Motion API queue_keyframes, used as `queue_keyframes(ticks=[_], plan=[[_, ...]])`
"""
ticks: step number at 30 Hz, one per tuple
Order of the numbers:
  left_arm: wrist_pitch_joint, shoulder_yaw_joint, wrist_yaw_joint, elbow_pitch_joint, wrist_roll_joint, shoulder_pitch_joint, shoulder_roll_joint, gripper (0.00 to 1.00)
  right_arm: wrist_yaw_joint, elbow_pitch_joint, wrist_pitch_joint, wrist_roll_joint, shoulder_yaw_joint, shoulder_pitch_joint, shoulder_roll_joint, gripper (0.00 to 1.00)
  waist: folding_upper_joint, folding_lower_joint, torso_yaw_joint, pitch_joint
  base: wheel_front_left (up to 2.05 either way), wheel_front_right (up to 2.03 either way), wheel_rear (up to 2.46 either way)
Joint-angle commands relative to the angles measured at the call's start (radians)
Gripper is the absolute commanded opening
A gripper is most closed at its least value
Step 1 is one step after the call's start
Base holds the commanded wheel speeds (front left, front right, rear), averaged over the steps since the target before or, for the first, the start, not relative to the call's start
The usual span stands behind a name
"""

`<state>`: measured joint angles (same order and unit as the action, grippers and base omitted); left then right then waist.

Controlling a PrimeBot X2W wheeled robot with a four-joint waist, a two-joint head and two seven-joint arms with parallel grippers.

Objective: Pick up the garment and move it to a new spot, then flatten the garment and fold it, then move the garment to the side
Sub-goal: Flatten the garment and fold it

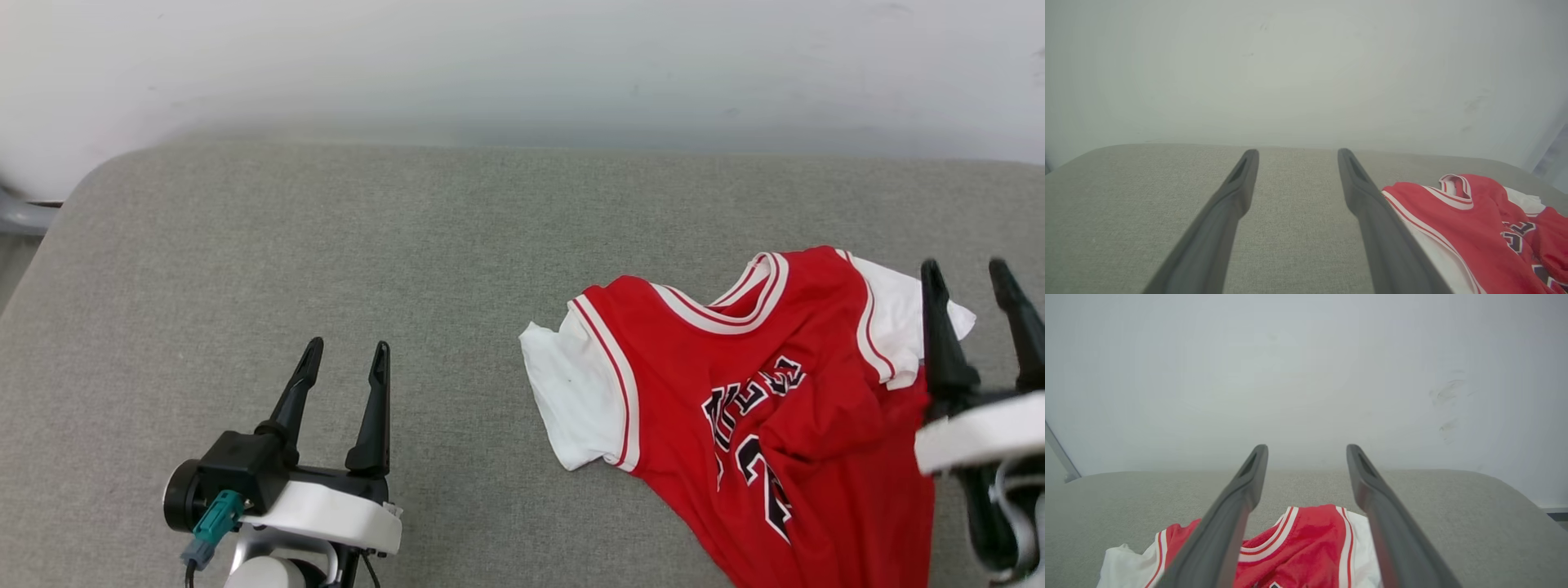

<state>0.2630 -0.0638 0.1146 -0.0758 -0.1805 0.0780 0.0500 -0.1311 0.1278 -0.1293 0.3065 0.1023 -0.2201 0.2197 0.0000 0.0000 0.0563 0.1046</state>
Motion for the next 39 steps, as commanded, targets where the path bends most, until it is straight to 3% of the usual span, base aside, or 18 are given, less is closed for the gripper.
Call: queue_keyframes(ticks=[1, 9, 14, 17, 20, 25, 28, 33, 39], plan=[[0.003, -0.004, 0.005, 0.005, -0.006, -0.016, 0.001, 1.00, 0.001, -0.027, -0.035, -0.009, 0.017, 0.045, -0.032, 1.00, 0.0000, 0.0000, -0.004, -0.004, 0.00, 0.00, 0.00], [0.003, -0.037, 0.014, -0.009, -0.011, -0.038, 0.000, 1.00, 0.001, -0.087, -0.108, -0.022, 0.031, 0.177, -0.124, 1.00, 0.0000, 0.0000, -0.016, -0.007, 0.00, 0.00, 0.00], [0.003, -0.056, 0.015, -0.033, -0.009, -0.013, 0.007, 1.00, 0.001, -0.086, -0.120, -0.013, 0.010, 0.199, -0.136, 1.00, 0.0000, 0.0000, -0.036, 0.004, 0.00, 0.00, 0.00], [-0.001, -0.121, 0.016, -0.071, -0.028, 0.044, 0.036, 1.00, 0.001, -0.089, -0.122, -0.014, 0.008, 0.190, -0.126, 1.00, 0.0000, 0.0000, -0.048, 0.019, 0.00, 0.00, 0.00], [-0.115, -0.192, 0.016, -0.113, -0.062, 0.140, 0.065, 1.00, 0.001, -0.095, -0.123, -0.019, 0.006, 0.178, -0.119, 1.00, 0.0000, 0.0000, -0.058, 0.039, 0.00, 0.00, 0.00], [-0.472, -0.304, 0.016, -0.158, -0.139, 0.299, 0.095, 1.00, 0.001, -0.114, -0.113, -0.017, -0.001, 0.167, -0.113, 1.00, 0.0000, 0.0000, -0.079, 0.077, 0.00, 0.00, 0.00], [-0.631, -0.336, 0.015, -0.180, -0.129, 0.380, 0.116, 1.00, 0.001, -0.123, -0.109, -0.022, -0.010, 0.155, -0.113, 1.00, 0.0000, 0.0000, -0.095, 0.102, 0.00, 0.00, 0.00], [-0.735, -0.354, -0.010, -0.241, -0.091, 0.467, 0.133, 1.00, 0.001, -0.135, -0.108, -0.027, -0.026, 0.140, -0.117, 1.00, 0.0000, 0.0000, -0.122, 0.141, 0.00, 0.00, 0.00], [-0.759, -0.365, -0.017, -0.333, -0.072, 0.522, 0.142, 1.00, 0.001, -0.136, -0.112, -0.030, -0.031, 0.131, -0.122, 1.00, 0.0000, 0.0000, -0.142, 0.178, 0.00, 0.00, 0.00]])
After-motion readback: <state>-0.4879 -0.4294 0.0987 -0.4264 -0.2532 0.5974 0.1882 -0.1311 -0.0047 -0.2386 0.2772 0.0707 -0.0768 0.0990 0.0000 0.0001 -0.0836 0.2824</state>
